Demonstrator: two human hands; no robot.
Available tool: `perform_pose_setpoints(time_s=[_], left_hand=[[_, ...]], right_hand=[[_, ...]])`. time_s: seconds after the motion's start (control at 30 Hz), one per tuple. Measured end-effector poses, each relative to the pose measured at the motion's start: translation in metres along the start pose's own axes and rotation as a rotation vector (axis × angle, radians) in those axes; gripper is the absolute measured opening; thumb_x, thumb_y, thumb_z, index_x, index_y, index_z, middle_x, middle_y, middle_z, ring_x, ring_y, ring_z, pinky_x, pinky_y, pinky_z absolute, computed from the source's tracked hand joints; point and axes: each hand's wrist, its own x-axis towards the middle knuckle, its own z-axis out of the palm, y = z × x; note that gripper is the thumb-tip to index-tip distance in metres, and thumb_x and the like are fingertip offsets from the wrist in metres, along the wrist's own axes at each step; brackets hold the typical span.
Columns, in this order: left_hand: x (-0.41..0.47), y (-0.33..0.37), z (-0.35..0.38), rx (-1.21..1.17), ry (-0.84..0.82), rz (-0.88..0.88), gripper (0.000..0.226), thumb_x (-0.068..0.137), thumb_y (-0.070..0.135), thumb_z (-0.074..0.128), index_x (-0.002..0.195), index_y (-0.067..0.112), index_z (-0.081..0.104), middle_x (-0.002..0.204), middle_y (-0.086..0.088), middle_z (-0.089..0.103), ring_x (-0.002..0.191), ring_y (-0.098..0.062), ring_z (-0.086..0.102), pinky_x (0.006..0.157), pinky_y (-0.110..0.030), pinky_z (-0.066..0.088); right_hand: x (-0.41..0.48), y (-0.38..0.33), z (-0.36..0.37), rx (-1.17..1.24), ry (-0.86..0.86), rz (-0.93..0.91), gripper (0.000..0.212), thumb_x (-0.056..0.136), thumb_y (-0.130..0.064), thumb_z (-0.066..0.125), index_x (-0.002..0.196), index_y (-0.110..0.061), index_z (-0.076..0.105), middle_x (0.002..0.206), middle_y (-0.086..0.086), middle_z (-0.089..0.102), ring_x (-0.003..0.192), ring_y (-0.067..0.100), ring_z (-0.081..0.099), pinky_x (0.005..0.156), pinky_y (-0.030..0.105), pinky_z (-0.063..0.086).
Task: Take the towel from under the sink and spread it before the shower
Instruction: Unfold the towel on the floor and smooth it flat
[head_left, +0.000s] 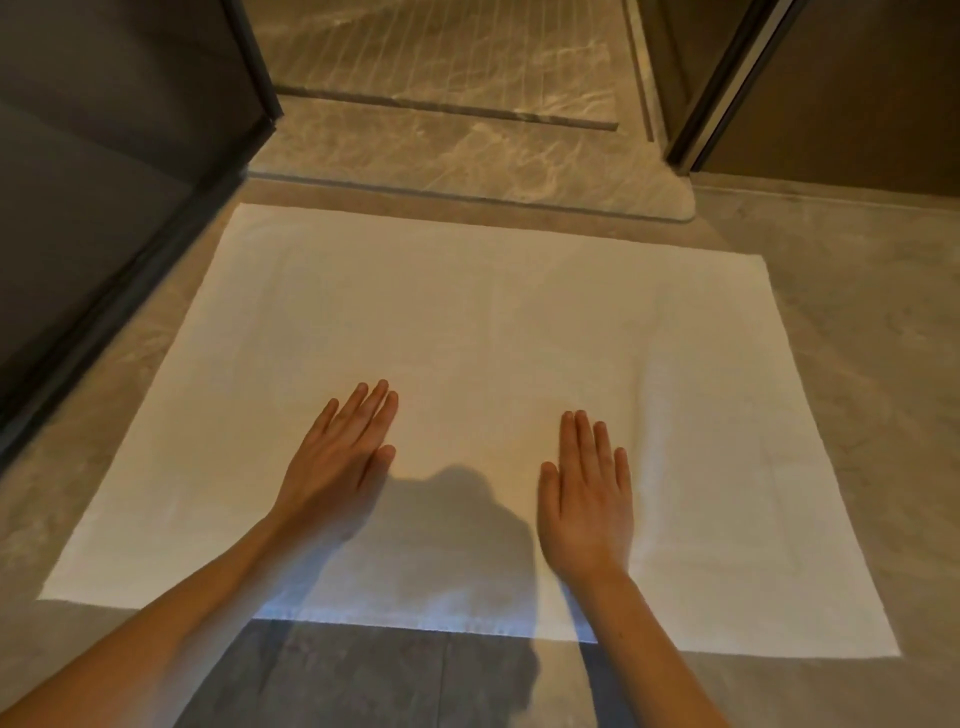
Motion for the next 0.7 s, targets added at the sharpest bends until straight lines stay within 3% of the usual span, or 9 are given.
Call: perform_pose_setpoints(time_s=[0.17, 0.3, 0.37, 0.5, 0.7], left_hand=[[-0.002, 0.010, -0.010, -0.025, -0.011, -0.027, 0.060, 0.100, 0.041, 0.012, 0.156, 0.020, 0.007, 0.163, 0.004, 0.003, 0.149, -0.009, -0.005, 0.121, -0.033, 0.000], [-0.017, 0.056, -0.010, -0.058, 0.016, 0.148, 0.056, 0.102, 0.032, 0.026, 0.154, 0.013, 0.021, 0.162, -0.003, 0.016, 0.150, -0.018, 0.009, 0.121, -0.040, 0.010], [-0.027, 0.070, -0.001, -0.052, -0.016, 0.188, 0.053, 0.103, 0.031, 0.028, 0.152, 0.012, 0.026, 0.160, -0.004, 0.023, 0.149, -0.018, 0.013, 0.121, -0.041, 0.015], [-0.041, 0.046, 0.002, -0.016, -0.090, 0.095, 0.058, 0.103, 0.042, 0.020, 0.154, 0.018, 0.016, 0.162, 0.000, 0.011, 0.150, -0.014, 0.003, 0.122, -0.037, 0.006], [-0.083, -0.030, -0.012, 0.020, -0.083, -0.155, 0.063, 0.101, 0.053, 0.008, 0.155, 0.024, -0.003, 0.163, 0.005, -0.007, 0.148, -0.008, -0.012, 0.120, -0.033, -0.004]], right_hand=[[-0.004, -0.005, -0.006, 0.037, 0.036, 0.067, 0.062, 0.098, -0.037, 0.008, 0.156, -0.014, 0.005, 0.164, 0.002, 0.003, 0.150, 0.018, -0.003, 0.122, 0.038, -0.003], [-0.006, -0.064, 0.004, 0.075, -0.004, -0.138, 0.062, 0.098, -0.034, 0.013, 0.154, -0.011, 0.021, 0.162, 0.005, 0.018, 0.150, 0.024, 0.010, 0.122, 0.040, 0.004], [-0.009, -0.081, 0.012, 0.076, -0.040, -0.170, 0.062, 0.097, -0.033, 0.010, 0.155, -0.011, 0.019, 0.162, 0.005, 0.016, 0.150, 0.024, 0.008, 0.122, 0.041, 0.003], [-0.011, -0.075, 0.026, 0.036, -0.028, -0.167, 0.057, 0.102, -0.031, 0.021, 0.156, -0.015, 0.009, 0.163, 0.000, 0.007, 0.151, 0.019, 0.000, 0.122, 0.037, -0.002], [-0.010, -0.072, 0.028, 0.014, -0.043, -0.169, 0.061, 0.098, -0.037, 0.007, 0.156, -0.018, 0.000, 0.163, -0.004, -0.003, 0.150, 0.014, -0.007, 0.121, 0.034, -0.007]])
